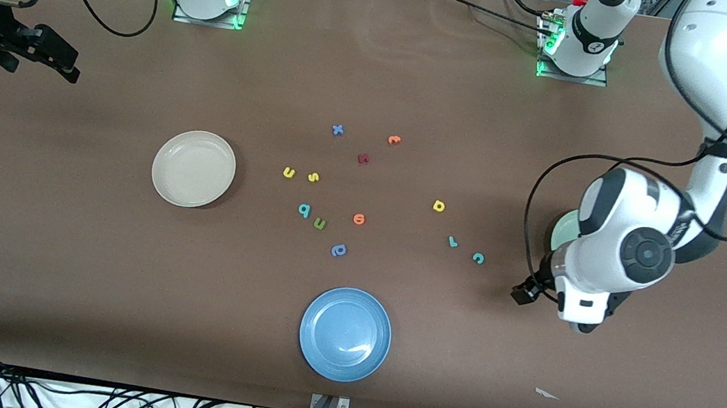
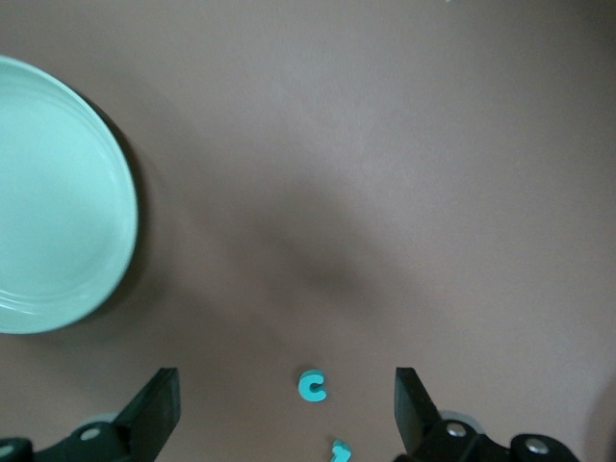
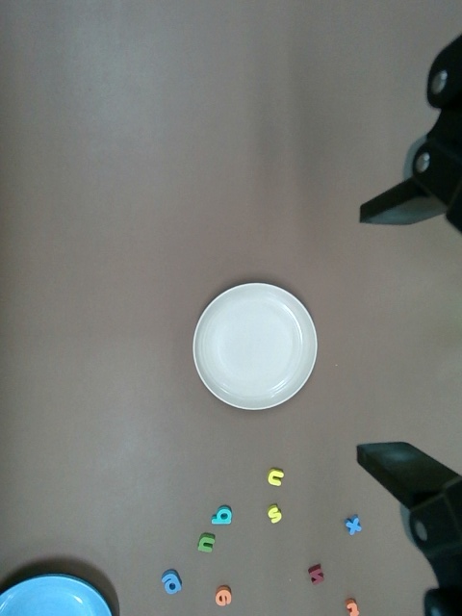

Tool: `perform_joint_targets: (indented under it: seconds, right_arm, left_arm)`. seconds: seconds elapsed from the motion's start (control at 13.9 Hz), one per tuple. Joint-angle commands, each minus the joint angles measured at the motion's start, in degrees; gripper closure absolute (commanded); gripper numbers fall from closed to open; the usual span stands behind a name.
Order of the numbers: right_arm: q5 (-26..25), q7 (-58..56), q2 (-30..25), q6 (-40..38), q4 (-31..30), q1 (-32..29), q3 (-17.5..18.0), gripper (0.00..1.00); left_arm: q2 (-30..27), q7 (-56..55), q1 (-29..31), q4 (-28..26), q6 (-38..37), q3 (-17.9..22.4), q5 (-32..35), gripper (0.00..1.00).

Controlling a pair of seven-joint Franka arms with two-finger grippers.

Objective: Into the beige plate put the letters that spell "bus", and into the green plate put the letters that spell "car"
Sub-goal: 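Grasp the cyan c with the left gripper while the right gripper reaches letters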

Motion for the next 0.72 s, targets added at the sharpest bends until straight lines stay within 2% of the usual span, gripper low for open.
perform_joint_targets:
  seconds: [0.0, 0.36, 0.5, 0.65]
  right_arm:
    - [0.8, 0.1, 0.0, -0.5, 0.8, -0.1, 0.3, 0.0]
    - [1.0, 0.1, 0.8, -1.9, 0.2, 1.3, 0.3, 0.0]
    - [0.7, 0.2, 4.6, -4.2, 0.1, 5.7, 0.3, 0.0]
    - [0.1, 3.0, 10.4, -3.4, 0.1, 10.9, 0.3, 0.0]
  left_arm:
    - [1.7, -1.2, -2.2, -1.5, 3.6, 0.3, -0.6, 0.03]
    - [2.2, 8.6, -3.9, -5.8, 4.4, 0.3, -0.2, 0.08]
    - [3.0, 9.5, -4.7, -6.3, 4.4, 0.3, -0.1, 0.08]
    - [4.5, 10.2, -4.9, -6.2, 5.7, 0.3, 0.0, 0.08]
